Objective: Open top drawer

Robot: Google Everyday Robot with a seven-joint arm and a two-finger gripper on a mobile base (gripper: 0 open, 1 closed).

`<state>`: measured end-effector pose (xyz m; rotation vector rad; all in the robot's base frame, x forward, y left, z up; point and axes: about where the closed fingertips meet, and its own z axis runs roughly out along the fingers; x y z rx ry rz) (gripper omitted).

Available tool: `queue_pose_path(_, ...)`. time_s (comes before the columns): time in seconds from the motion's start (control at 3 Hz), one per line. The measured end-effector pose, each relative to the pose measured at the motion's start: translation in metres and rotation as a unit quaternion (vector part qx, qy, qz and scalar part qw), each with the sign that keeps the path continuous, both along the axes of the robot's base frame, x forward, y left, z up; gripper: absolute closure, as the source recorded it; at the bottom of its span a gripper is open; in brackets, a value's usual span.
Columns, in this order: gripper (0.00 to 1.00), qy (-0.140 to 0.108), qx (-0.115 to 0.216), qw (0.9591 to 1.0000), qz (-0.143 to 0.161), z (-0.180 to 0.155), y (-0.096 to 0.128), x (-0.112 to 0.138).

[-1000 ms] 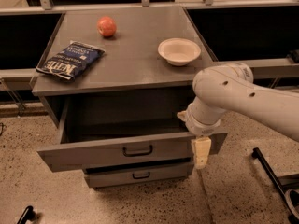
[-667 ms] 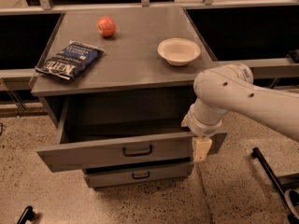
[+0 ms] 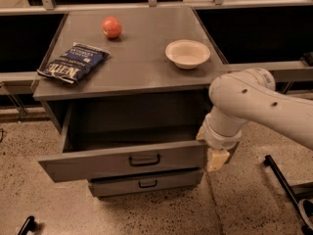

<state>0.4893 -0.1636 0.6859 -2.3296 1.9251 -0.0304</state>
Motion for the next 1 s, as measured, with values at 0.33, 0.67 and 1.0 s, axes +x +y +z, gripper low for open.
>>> queue_pose_path(0.33, 0.40, 0.015, -0.008, 0.9998, -0.005, 0.008, -0.013, -0.027)
queue_pose_path(0.67, 0.44, 0.034, -0.006, 0.9992, -0.017, 0.011, -0.024, -0.056)
queue_pose_path(1.0, 0.50, 0.048, 0.002, 0.9987, -0.014, 0.014, -0.024, -0.077)
